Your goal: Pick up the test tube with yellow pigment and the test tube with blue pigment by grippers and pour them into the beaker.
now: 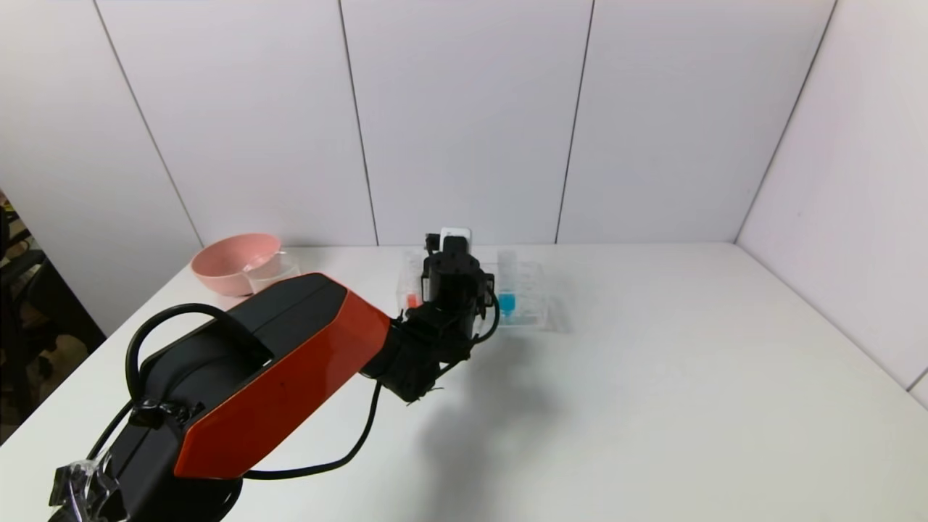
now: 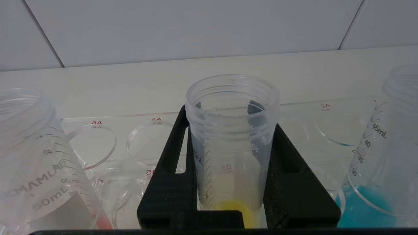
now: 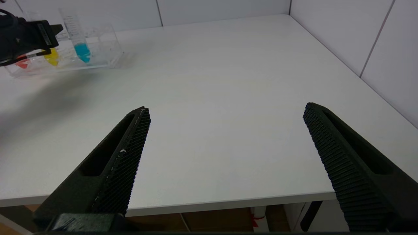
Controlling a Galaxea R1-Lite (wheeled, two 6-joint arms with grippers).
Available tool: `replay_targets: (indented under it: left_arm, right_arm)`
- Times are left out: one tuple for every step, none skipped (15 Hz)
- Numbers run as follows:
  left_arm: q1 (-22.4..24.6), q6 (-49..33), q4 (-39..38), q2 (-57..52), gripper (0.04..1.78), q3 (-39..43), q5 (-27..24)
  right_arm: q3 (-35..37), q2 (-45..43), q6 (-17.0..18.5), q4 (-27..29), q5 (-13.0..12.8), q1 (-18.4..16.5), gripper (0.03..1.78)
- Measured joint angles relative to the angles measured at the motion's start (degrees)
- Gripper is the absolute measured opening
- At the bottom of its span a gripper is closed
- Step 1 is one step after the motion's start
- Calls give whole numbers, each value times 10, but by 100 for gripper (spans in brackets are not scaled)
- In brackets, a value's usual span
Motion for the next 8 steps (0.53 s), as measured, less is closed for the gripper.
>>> replay_targets:
  left_arm:
    - [0,0,1,-2,55,0,0]
    - [0,0,2,-4,55,1,0]
    - [-1,0,6,-8,55,2,0]
    - [-1,0,12,-13,55,3,0]
    - [-1,0,16,-18,55,4,0]
    - [-2,0,21,-23,55,5,0]
    - [-2,0,26,-29,55,5,0]
    - [-2,0,30,-34,55,5,0]
  right_arm:
    - [0,0,0,0,0,0,171]
    - [0,0,0,0,0,0,171]
    - [0,0,0,0,0,0,171]
    - [0,0,0,0,0,0,171]
    - [0,0,0,0,0,0,171]
    - [0,0,0,0,0,0,171]
    - [0,0,0,0,0,0,171]
    - [0,0,0,0,0,0,171]
